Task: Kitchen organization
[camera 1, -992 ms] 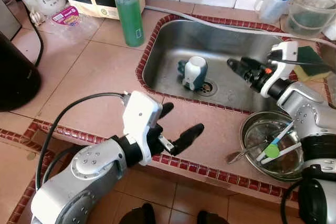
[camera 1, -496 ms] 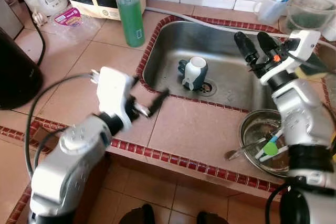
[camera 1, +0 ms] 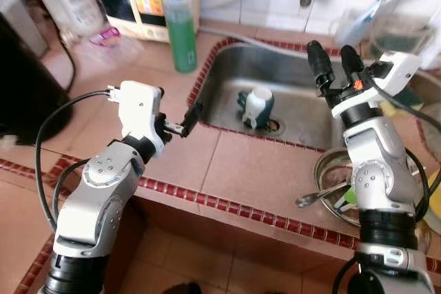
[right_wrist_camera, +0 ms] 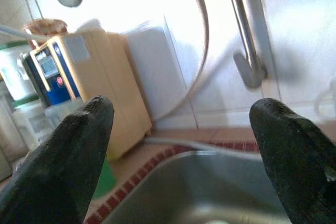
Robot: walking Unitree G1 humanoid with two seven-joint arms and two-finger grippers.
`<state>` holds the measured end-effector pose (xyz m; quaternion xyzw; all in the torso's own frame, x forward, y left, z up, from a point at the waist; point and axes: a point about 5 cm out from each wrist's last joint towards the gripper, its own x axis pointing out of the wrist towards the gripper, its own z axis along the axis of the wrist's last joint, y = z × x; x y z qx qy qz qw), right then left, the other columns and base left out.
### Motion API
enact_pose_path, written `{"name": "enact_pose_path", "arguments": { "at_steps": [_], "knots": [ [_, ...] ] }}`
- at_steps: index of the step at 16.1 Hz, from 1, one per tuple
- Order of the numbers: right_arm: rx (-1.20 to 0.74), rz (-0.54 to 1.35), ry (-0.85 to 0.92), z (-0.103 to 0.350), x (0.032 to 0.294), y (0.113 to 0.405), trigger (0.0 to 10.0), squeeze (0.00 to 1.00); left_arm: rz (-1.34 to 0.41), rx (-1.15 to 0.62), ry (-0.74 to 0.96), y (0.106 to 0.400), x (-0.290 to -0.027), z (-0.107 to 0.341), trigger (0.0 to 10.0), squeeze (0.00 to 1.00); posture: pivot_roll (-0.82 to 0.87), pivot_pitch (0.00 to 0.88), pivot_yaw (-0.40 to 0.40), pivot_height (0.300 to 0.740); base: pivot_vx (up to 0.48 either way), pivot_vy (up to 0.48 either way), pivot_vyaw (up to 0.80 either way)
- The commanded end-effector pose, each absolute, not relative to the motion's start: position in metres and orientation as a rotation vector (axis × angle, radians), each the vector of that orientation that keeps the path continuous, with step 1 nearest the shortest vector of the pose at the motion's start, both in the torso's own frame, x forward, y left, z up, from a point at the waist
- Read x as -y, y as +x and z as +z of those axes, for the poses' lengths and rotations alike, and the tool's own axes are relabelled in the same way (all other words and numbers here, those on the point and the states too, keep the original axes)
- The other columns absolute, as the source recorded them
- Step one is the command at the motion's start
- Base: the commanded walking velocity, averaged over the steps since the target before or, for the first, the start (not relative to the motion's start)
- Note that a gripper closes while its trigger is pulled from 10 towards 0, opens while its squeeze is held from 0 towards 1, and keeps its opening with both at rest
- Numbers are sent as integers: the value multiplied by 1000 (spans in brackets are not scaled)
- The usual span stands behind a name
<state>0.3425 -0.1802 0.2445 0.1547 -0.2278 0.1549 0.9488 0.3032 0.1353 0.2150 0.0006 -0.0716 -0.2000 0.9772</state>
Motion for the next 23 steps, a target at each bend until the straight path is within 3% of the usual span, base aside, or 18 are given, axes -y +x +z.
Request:
{"name": "enact_pose_path", "arguments": {
  "at_steps": [1,4,6,11,18,23],
  "knots": [
    [482,315,280,244,174,337,10000,1000,-375,162,3,306,-139,214,10000,0,-84,49,40,740,0,0,0],
    [478,256,215,236,170,333,10000,1000,-354,133,-59,308,-138,199,10000,0,-103,20,51,740,0,0,0],
    [468,239,164,229,168,329,10000,0,-357,136,-62,307,-137,194,10000,0,-105,8,44,740,0,0,0],
    [418,242,108,209,163,320,10000,0,-355,103,-55,297,-146,177,10000,0,-102,0,39,740,0,0,0],
    [402,192,66,196,161,311,10000,0,-392,123,-6,282,-138,167,10000,0,-94,13,24,740,0,0,0],
    [395,181,51,195,160,310,10000,0,-383,130,25,280,-140,165,10000,0,-98,26,15,740,0,-336,0]
  ]
}}
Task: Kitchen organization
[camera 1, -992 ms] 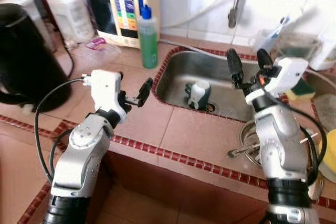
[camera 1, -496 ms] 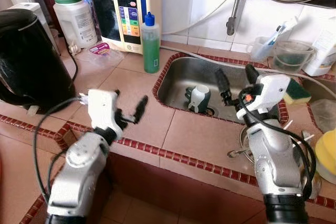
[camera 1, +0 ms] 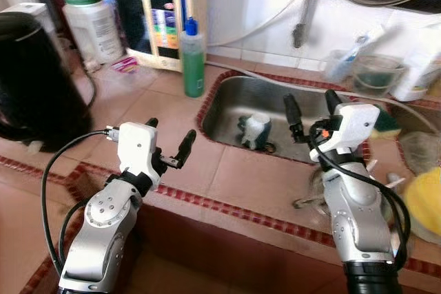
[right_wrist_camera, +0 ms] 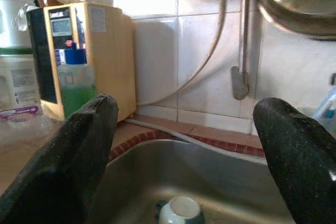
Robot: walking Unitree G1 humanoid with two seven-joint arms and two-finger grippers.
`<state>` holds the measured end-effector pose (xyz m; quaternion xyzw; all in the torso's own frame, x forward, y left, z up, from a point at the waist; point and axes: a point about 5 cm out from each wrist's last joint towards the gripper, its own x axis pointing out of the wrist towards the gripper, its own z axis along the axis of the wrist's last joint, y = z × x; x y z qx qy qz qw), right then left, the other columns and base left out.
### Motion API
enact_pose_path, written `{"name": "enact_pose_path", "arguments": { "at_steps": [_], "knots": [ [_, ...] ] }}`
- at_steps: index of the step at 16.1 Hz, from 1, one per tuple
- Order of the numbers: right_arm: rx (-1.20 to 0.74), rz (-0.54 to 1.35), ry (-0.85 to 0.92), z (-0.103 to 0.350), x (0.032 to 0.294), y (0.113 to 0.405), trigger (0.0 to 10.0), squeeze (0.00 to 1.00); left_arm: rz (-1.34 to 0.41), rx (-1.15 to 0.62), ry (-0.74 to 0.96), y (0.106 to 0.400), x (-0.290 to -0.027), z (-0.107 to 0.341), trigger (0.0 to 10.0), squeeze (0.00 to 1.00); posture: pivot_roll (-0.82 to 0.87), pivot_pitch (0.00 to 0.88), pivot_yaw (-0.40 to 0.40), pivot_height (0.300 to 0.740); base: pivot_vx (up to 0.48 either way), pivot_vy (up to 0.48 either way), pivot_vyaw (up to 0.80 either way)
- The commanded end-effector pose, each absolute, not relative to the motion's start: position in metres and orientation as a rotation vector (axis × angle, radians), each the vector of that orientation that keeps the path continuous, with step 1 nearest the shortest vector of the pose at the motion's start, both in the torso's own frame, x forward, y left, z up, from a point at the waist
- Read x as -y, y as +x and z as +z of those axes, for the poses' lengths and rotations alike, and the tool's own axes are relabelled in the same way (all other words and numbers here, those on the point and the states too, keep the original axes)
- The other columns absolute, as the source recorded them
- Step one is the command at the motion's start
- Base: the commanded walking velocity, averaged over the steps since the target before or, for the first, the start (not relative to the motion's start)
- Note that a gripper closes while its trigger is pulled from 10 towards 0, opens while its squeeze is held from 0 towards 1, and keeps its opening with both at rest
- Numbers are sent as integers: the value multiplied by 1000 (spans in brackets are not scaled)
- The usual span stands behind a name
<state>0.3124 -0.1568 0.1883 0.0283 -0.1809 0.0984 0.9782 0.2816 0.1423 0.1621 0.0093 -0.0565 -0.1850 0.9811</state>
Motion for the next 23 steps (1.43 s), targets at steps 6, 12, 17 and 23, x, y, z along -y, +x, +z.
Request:
{"name": "enact_pose_path", "arguments": {
  "at_steps": [6,12,17,23],
  "knots": [
    [403,177,27,198,164,311,10000,0,-360,146,-7,282,-143,169,10000,0,-98,29,5,740,0,-354,0],
    [499,164,27,217,168,308,10000,0,-354,153,-10,283,-143,171,10000,0,-101,26,-3,740,0,-360,0],
    [521,178,25,222,169,307,10000,0,-353,156,-16,282,-142,172,10000,0,-102,27,-9,740,0,-359,0],
    [504,254,4,220,168,299,10000,0,-353,146,-63,279,-143,169,10000,0,-104,30,-13,740,0,-168,0]
  ]
}}
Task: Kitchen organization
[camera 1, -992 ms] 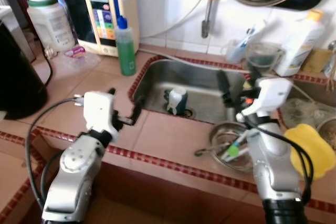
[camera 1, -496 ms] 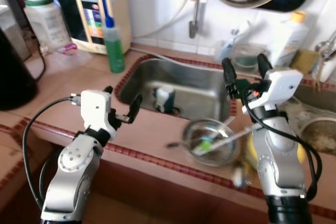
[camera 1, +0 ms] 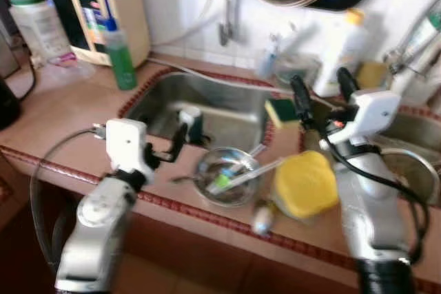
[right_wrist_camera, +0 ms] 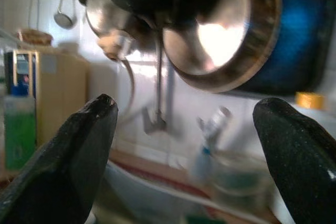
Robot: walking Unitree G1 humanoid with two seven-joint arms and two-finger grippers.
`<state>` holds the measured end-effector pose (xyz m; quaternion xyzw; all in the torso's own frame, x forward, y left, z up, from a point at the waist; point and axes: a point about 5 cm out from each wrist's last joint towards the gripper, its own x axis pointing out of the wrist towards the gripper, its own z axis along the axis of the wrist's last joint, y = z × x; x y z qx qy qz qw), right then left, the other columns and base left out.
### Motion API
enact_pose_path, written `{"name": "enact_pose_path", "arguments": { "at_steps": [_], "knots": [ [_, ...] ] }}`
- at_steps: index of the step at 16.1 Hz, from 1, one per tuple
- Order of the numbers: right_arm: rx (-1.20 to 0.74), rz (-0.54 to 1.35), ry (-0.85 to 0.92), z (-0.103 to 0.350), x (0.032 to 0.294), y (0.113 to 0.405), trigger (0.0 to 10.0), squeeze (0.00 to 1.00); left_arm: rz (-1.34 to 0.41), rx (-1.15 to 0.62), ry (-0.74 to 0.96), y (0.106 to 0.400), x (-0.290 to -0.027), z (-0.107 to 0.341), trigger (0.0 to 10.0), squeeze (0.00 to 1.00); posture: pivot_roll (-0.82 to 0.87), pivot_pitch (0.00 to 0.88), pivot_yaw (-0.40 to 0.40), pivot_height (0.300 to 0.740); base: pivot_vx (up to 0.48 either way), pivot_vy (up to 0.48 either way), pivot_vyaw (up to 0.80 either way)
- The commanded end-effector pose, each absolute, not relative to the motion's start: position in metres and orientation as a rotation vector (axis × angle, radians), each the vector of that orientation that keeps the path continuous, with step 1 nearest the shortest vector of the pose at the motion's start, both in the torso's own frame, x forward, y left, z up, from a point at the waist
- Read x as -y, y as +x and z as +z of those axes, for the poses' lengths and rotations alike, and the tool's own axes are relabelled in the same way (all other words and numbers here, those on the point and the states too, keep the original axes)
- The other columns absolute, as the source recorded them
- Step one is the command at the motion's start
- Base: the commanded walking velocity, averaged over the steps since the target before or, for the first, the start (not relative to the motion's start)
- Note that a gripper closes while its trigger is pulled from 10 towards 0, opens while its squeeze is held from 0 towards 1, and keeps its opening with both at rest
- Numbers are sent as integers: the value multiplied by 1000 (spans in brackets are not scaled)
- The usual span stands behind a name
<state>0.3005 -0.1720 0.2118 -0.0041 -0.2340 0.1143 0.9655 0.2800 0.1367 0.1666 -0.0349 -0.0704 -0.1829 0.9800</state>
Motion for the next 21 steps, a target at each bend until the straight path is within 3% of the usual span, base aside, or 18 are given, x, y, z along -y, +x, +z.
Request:
{"name": "enact_pose_path", "arguments": {
  "at_steps": [1,6,11,21],
  "knots": [
    [495,278,-4,218,169,295,10000,0,-352,136,-57,277,-144,167,10000,0,-104,29,-11,740,0,0,0],
    [446,366,-79,209,176,278,10000,0,-355,36,-158,263,-150,151,10000,0,-114,31,-4,740,0,0,0],
    [401,445,-122,202,174,268,10000,0,-439,-67,-137,246,-143,132,10000,0,-118,31,3,740,0,0,0],
    [316,593,-199,188,170,256,10000,0,-478,-184,-368,232,-135,120,10000,0,-120,56,-10,740,0,0,0]
  ]
}}
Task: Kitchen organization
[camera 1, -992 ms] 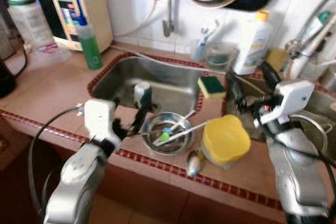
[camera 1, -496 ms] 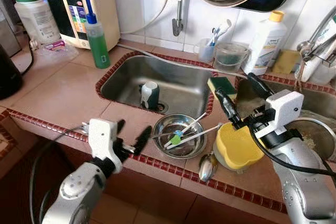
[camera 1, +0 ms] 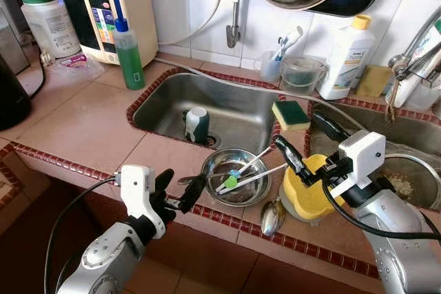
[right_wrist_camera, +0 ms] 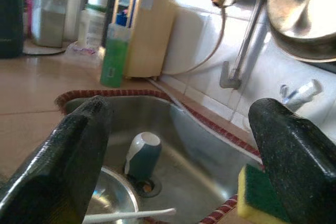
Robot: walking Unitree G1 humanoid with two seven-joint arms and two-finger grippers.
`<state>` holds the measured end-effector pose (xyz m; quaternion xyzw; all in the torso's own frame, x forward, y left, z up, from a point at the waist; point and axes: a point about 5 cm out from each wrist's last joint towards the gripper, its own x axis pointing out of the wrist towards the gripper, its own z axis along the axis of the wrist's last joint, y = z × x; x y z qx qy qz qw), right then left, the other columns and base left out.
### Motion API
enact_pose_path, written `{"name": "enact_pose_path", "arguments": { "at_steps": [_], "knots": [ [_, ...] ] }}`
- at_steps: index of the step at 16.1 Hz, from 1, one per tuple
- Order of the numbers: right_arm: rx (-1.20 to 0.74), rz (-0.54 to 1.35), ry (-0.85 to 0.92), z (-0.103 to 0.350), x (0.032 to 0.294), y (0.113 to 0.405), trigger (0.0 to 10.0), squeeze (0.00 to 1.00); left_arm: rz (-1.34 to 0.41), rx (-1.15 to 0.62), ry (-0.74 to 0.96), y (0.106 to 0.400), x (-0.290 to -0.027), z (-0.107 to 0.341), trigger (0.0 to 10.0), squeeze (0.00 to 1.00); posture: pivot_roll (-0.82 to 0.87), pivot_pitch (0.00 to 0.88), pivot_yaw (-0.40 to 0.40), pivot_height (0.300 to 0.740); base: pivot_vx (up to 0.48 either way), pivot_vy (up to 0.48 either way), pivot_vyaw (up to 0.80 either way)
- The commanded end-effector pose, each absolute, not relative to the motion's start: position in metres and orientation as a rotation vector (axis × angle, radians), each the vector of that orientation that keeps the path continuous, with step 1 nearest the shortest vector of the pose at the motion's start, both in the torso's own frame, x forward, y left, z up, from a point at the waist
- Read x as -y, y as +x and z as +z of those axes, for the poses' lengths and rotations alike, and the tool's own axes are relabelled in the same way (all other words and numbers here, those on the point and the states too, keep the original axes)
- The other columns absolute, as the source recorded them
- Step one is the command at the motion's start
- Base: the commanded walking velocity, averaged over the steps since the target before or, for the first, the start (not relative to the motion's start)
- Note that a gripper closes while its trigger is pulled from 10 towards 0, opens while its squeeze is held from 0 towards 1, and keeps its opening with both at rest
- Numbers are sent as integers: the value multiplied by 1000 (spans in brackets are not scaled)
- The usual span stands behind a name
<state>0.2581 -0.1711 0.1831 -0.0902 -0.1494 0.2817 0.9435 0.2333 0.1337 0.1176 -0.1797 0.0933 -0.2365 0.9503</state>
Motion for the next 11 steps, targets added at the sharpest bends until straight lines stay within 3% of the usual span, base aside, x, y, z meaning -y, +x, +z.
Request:
{"name": "enact_pose_path", "arguments": {
  "at_steps": [1,11],
  "knots": [
    [308,612,-202,186,168,254,10000,0,-476,-189,-380,231,-135,120,10000,0,-121,59,-10,740,0,0,0],
    [264,702,-232,180,162,247,10000,0,-399,-274,-488,233,-133,112,10000,0,-122,71,-17,740,0,0,0]
  ]
}}
